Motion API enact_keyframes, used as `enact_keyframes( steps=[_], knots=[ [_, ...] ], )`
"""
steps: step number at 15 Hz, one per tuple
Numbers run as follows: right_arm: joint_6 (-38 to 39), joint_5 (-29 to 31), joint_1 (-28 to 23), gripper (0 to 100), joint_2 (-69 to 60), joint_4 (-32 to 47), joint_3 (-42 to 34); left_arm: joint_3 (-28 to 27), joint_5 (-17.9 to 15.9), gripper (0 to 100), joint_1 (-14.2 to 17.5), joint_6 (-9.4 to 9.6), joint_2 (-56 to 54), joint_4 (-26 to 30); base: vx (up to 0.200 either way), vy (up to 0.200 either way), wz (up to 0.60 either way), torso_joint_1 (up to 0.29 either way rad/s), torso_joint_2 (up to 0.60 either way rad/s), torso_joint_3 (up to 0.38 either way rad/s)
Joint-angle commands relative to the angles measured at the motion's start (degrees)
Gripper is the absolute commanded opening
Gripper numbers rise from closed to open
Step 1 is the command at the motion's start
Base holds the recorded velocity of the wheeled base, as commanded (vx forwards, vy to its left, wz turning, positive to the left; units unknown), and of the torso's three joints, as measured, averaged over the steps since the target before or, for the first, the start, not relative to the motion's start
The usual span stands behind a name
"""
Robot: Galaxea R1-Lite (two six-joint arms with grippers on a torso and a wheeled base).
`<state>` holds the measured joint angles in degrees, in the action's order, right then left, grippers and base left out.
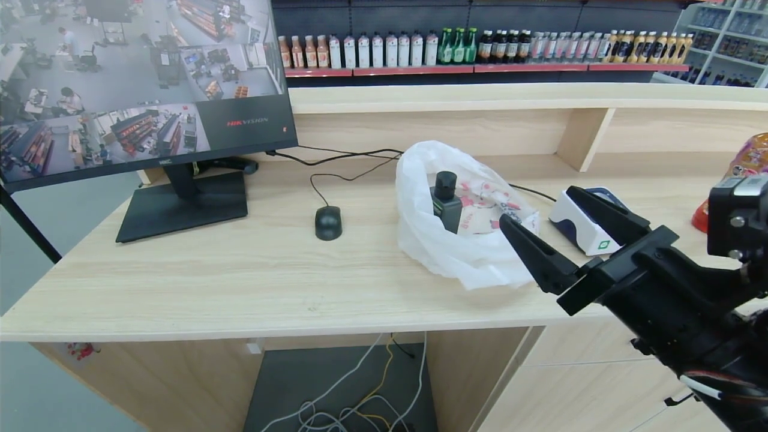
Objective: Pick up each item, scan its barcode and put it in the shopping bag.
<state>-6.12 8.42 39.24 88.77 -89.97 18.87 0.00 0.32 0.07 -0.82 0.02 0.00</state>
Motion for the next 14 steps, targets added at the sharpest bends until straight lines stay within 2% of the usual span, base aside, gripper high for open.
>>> enact_keyframes(
  steps=[1, 2, 8, 14],
  knots=[
    [0.32, 0.01, -0.22, 100, -0.97, -0.03, -0.59, 0.0, 0.03, 100, 0.01, -0.06, -0.02, 0.0, -0.2, 0.0, 0.0, 0.007, 0.0, 0.002],
    [0.49, 0.01, -0.22, 100, -1.94, -0.03, -1.21, 0.0, 0.03, 100, 0.01, -0.06, -0.02, 0.0, -0.2, 0.0, 0.0, 0.022, 0.01, 0.002],
    [1.9, 0.01, -2.59, 100, -4.31, -0.03, -4.46, 0.0, 0.03, 100, 0.01, -0.06, -0.02, 0.0, 0.0, 0.0, 0.0, 0.0, 0.0, 0.0],
    [1.99, 0.01, -5.84, 100, -3.78, -0.03, -4.37, 0.0, 0.03, 100, 0.01, -0.41, -0.02, 0.0, 0.0, -0.2, 0.0, 0.008, 0.0, 0.003]
  ],
)
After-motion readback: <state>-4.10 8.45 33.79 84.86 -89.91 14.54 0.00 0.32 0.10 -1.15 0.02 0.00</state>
